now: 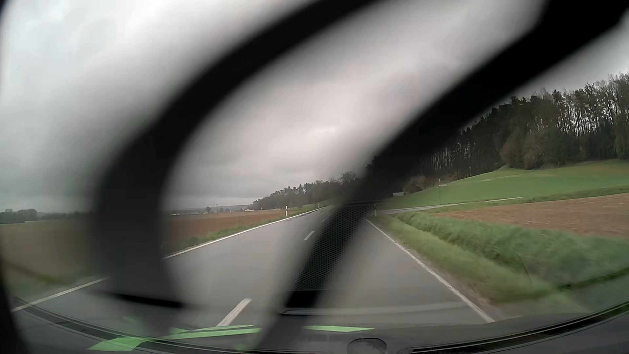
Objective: Follow the waypoints while adhering to traffic rules and regulations
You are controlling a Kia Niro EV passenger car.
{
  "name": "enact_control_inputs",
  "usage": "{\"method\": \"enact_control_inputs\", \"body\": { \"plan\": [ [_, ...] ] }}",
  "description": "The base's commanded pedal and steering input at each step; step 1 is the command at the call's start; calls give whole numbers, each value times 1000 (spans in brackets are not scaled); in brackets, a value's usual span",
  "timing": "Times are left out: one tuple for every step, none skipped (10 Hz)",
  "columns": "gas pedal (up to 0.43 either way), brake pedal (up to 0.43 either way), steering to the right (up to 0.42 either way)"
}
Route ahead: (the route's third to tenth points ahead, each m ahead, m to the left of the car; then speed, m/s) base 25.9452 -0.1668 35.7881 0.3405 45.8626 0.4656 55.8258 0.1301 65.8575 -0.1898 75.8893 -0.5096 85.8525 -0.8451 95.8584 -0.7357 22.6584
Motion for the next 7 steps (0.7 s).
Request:
{"method": "enact_control_inputs", "body": {
  "plan": [
    [248,0,7],
    [248,0,6],
    [228,0,5],
    [209,0,4],
    [209,0,3],
    [209,0,3],
    [220,0,2]
  ]
}}
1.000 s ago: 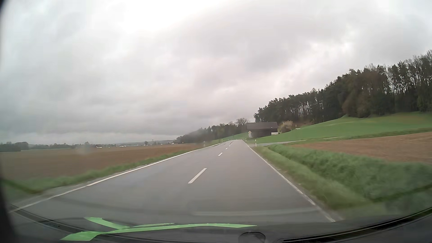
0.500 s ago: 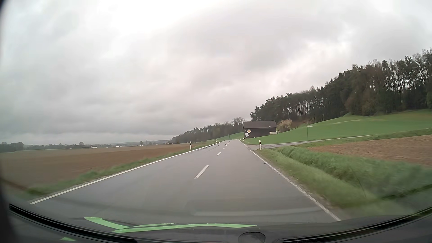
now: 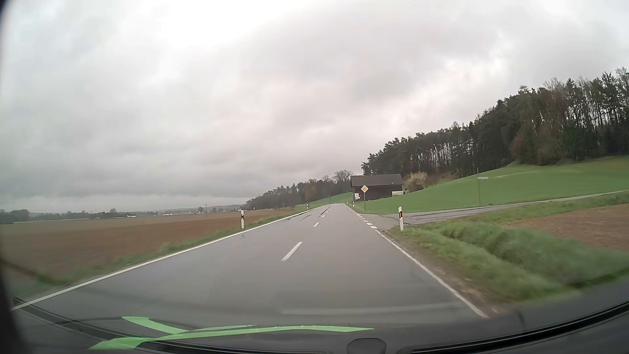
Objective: Follow the waypoints while adhering to traffic rules and regulations
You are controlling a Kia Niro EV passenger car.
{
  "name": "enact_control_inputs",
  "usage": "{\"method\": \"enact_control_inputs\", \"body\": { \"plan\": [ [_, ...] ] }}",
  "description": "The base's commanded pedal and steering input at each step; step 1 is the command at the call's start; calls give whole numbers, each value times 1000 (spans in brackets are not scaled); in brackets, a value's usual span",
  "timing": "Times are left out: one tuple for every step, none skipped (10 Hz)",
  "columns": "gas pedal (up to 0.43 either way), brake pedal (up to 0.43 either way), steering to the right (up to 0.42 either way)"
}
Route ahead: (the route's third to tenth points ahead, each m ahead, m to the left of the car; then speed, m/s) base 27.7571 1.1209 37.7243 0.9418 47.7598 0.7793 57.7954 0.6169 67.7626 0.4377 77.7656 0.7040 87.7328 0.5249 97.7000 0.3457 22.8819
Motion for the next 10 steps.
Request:
{"method": "enact_control_inputs", "body": {
  "plan": [
    [220,0,0],
    [228,0,0],
    [228,0,0],
    [220,0,0],
    [209,0,-1],
    [197,0,-1],
    [197,0,-1],
    [197,0,-1],
    [209,0,-1],
    [220,0,-1]
  ]
}}
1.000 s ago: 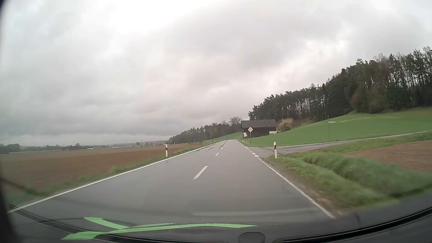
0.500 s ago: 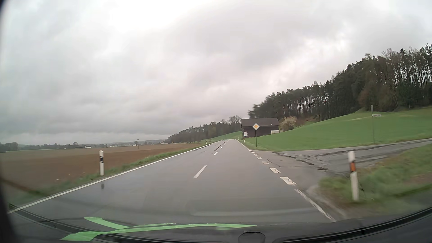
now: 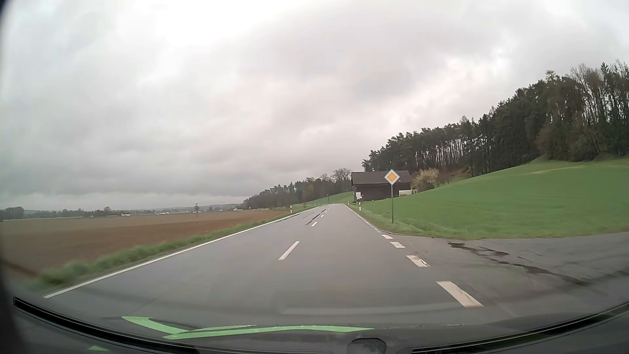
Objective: Follow the waypoints while adhering to traffic rules and regulations
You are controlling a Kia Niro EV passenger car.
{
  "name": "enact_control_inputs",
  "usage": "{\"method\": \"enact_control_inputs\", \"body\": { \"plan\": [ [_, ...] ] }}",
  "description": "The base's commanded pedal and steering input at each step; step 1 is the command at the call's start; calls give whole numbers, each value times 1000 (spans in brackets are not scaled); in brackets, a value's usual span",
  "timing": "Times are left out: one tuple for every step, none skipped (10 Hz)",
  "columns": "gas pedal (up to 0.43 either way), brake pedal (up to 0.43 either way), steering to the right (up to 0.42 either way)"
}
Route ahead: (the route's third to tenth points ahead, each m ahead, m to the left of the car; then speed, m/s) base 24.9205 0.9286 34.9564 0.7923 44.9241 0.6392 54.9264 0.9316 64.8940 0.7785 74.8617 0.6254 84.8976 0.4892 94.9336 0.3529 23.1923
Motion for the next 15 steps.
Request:
{"method": "enact_control_inputs", "body": {
  "plan": [
    [220,0,-1],
    [220,0,-1],
    [228,0,-1],
    [228,0,-1],
    [228,0,0],
    [240,0,0],
    [240,0,0],
    [240,0,0],
    [228,0,0],
    [209,0,0],
    [189,0,0],
    [189,0,0],
    [197,0,0],
    [209,0,0],
    [228,0,0]
  ]
}}
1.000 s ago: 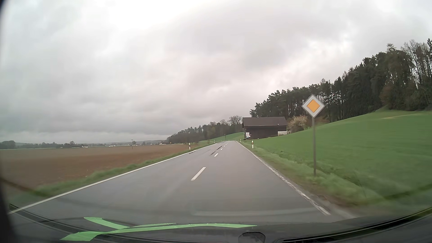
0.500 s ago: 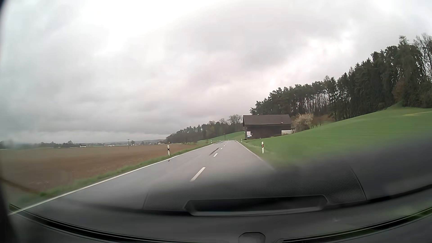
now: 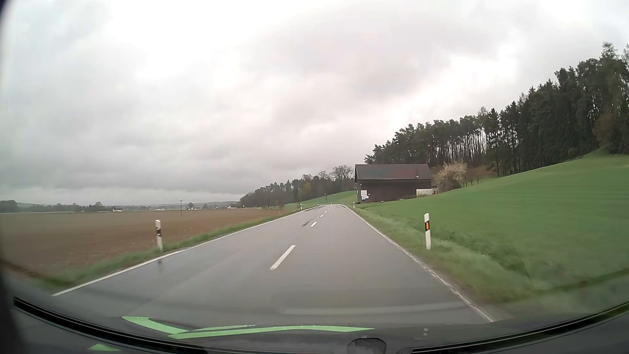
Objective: Follow the waypoints while adhering to traffic rules and regulations
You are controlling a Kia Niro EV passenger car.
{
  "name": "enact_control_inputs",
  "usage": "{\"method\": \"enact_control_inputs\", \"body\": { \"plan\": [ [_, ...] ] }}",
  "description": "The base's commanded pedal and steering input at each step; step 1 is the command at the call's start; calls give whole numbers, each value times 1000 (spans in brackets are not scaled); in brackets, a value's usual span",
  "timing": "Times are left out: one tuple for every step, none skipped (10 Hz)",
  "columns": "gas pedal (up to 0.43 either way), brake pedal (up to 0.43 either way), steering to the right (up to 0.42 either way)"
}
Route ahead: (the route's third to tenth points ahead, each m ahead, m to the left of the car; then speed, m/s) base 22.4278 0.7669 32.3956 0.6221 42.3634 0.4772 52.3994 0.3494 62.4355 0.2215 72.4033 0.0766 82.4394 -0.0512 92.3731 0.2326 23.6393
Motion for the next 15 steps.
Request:
{"method": "enact_control_inputs", "body": {
  "plan": [
    [228,0,0],
    [240,0,0],
    [220,0,0],
    [138,0,0],
    [110,0,0],
    [118,0,0],
    [130,0,0],
    [157,0,0],
    [169,0,0],
    [177,0,0],
    [177,0,0],
    [177,0,-2],
    [169,0,-3],
    [157,0,-3],
    [157,0,-3]
  ]
}}
